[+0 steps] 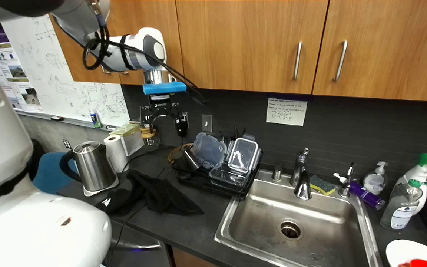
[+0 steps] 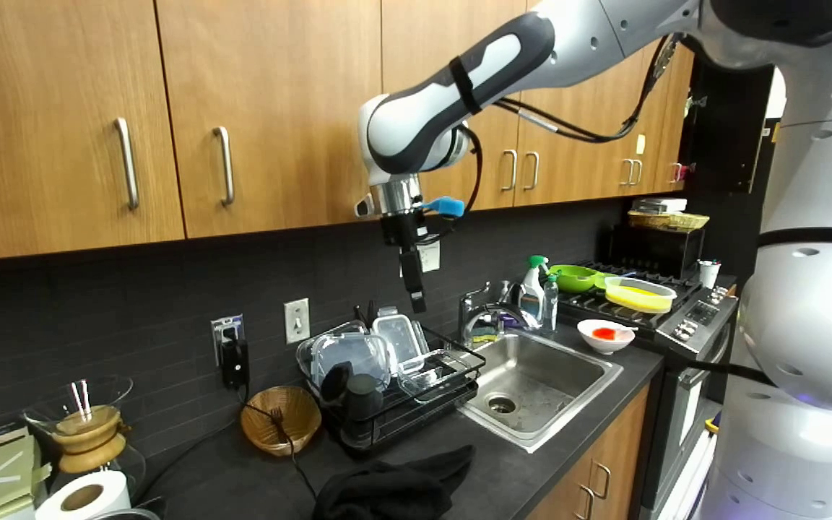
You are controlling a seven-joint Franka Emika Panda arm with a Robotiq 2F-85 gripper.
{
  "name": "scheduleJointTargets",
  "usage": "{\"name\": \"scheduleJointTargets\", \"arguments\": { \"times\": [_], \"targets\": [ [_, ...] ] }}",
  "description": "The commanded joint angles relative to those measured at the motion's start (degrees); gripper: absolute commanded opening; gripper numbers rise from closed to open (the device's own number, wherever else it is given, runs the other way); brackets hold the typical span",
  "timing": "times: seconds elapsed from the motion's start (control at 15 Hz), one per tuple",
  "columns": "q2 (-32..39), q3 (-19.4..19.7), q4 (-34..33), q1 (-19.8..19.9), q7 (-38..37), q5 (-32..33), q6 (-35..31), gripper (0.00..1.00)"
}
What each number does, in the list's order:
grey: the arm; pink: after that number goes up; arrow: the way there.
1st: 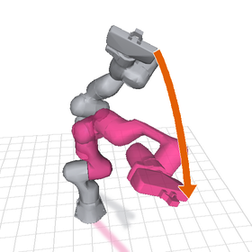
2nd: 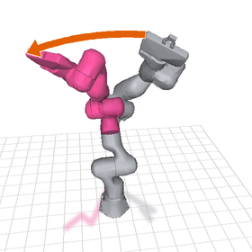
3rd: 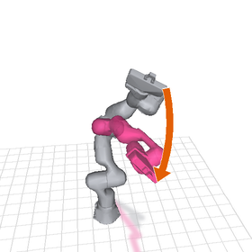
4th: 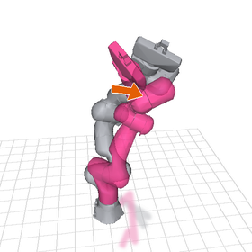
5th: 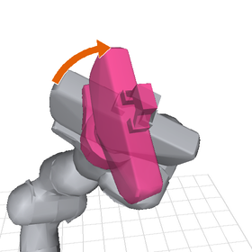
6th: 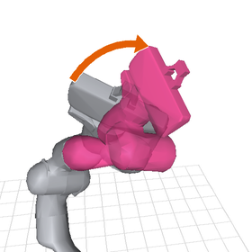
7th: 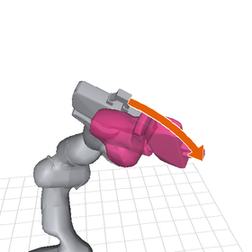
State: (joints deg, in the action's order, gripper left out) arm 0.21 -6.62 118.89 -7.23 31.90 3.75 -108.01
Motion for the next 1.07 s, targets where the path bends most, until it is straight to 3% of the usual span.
{"name": "scheduleJointTargets", "arguments": {
  "times": [0.0, 0.2, 0.53, 1.0],
  "targets": [
    [1.11, -0.84, 0.02, -0.44, -5.55, 2.67, -10.03, 1.00],
    [2.79, -1.67, -0.79, -0.93, -9.23, 5.38, -14.96, 1.00],
    [4.54, -3.12, -0.69, -2.29, -10.66, 9.66, -15.24, 1.00],
    [7.51, -4.74, -2.91, -2.56, -2.14, 5.81, -7.02, 1.00]
  ]
}}
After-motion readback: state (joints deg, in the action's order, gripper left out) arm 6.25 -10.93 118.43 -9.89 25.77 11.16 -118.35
